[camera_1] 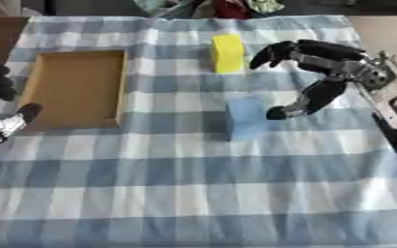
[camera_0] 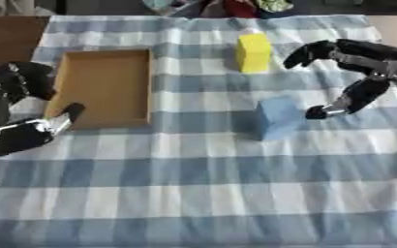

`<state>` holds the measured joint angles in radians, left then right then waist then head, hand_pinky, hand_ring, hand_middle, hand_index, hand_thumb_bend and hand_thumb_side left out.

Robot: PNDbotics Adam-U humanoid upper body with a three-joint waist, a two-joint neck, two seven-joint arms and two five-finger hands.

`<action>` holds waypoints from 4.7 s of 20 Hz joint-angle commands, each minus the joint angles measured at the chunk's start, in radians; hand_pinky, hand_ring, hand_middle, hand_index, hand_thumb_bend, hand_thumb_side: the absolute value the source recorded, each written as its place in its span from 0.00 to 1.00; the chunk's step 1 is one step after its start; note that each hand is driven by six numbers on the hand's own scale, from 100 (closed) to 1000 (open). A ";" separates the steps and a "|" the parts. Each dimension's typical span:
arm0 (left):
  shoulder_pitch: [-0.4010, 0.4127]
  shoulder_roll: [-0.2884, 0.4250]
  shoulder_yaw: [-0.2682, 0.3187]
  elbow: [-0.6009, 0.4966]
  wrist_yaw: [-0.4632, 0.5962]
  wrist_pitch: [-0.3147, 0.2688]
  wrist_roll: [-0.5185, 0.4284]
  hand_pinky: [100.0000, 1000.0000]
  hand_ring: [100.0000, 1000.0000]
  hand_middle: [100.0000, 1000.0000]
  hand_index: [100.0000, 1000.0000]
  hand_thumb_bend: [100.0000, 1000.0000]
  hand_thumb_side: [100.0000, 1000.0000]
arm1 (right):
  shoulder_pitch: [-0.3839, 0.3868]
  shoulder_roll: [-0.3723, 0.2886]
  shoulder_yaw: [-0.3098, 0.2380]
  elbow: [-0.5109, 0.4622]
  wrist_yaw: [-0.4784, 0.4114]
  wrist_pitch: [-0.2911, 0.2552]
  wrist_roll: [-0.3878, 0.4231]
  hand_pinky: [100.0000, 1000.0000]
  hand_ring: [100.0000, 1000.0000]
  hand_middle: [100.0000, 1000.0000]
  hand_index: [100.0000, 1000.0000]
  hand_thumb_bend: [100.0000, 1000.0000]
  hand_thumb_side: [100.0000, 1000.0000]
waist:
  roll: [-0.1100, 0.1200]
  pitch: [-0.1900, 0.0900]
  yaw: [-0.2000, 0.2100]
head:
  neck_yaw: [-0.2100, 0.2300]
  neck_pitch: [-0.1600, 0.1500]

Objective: Pick up objects on the table and place them in the box.

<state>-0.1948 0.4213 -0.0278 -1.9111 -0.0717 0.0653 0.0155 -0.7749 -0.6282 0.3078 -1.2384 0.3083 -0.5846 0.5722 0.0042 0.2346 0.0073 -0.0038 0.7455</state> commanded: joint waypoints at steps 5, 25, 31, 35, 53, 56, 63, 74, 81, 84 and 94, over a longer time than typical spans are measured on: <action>-0.006 0.019 0.002 -0.009 0.000 -0.001 -0.002 0.55 0.51 0.48 0.66 0.54 0.00 | -0.026 0.031 -0.002 0.064 0.074 -0.049 0.012 0.78 0.88 0.83 0.87 0.52 0.56 | 0.002 -0.020 0.002 | -0.002 0.004; -0.007 0.016 0.002 -0.009 0.001 -0.002 -0.005 0.55 0.51 0.48 0.66 0.54 0.00 | -0.009 0.092 0.004 0.137 0.177 -0.084 -0.009 0.77 0.87 0.82 0.87 0.46 0.62 | 0.004 -0.020 0.003 | -0.004 0.001; -0.007 0.016 0.001 -0.009 0.001 -0.002 -0.005 0.55 0.51 0.48 0.66 0.54 0.00 | -0.007 0.109 0.003 0.157 0.198 -0.088 -0.011 0.77 0.86 0.81 0.86 0.45 0.63 | 0.004 -0.020 0.005 | -0.005 0.000; -0.008 0.016 0.001 -0.010 0.001 -0.002 -0.006 0.55 0.51 0.48 0.66 0.54 0.00 | -0.006 0.111 0.000 0.167 0.219 -0.089 -0.020 0.76 0.85 0.80 0.86 0.42 0.62 | 0.005 -0.020 0.007 | -0.006 -0.001; -0.008 0.017 0.000 -0.009 0.003 -0.002 -0.007 0.55 0.51 0.47 0.66 0.54 0.00 | -0.041 0.097 0.009 0.114 0.198 -0.108 -0.147 0.70 0.73 0.49 0.57 0.20 0.45 | 0.002 -0.023 0.006 | -0.006 -0.001; -0.008 0.016 -0.001 -0.009 0.003 -0.002 -0.008 0.55 0.51 0.47 0.66 0.54 0.00 | -0.064 0.089 0.016 0.086 0.151 -0.104 -0.130 0.70 0.73 0.49 0.57 0.18 0.44 | 0.001 -0.024 0.005 | -0.008 -0.001; -0.028 0.011 -0.014 -0.014 0.012 -0.005 -0.020 0.55 0.51 0.47 0.66 0.54 0.00 | -0.161 0.097 -0.002 0.097 0.067 -0.068 -0.090 0.69 0.73 0.49 0.58 0.17 0.39 | -0.006 -0.035 0.028 | -0.020 0.006; -0.121 -0.006 -0.038 -0.045 0.040 -0.009 -0.042 0.55 0.51 0.48 0.66 0.53 0.00 | -0.301 0.219 -0.056 0.225 0.113 -0.079 -0.069 0.70 0.73 0.50 0.59 0.15 0.37 | -0.024 -0.033 0.131 | -0.104 -0.006; -0.179 -0.026 -0.053 -0.062 0.054 -0.007 -0.057 0.55 0.51 0.48 0.66 0.54 0.00 | -0.348 0.299 -0.103 0.313 0.214 -0.085 -0.093 0.70 0.73 0.51 0.60 0.15 0.38 | -0.038 -0.019 0.199 | -0.163 -0.026; -0.201 -0.036 -0.058 -0.069 0.058 -0.008 -0.061 0.55 0.51 0.48 0.66 0.55 0.02 | -0.359 0.327 -0.128 0.350 0.269 -0.081 -0.114 0.70 0.74 0.51 0.61 0.14 0.40 | -0.044 -0.011 0.227 | -0.190 -0.037; -0.254 -0.061 -0.081 -0.079 0.065 -0.008 -0.091 0.55 0.51 0.48 0.66 0.55 0.03 | -0.377 0.393 -0.190 0.465 0.474 -0.029 -0.224 0.71 0.74 0.54 0.65 0.14 0.46 | -0.064 0.022 0.327 | -0.274 -0.062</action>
<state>-0.4341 0.3531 -0.1080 -1.9706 -0.0096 0.0581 -0.0684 -1.1262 -0.2314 0.1296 -0.7757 0.7540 -0.6180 0.3649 -0.0671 0.2741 0.3382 -0.2656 0.6946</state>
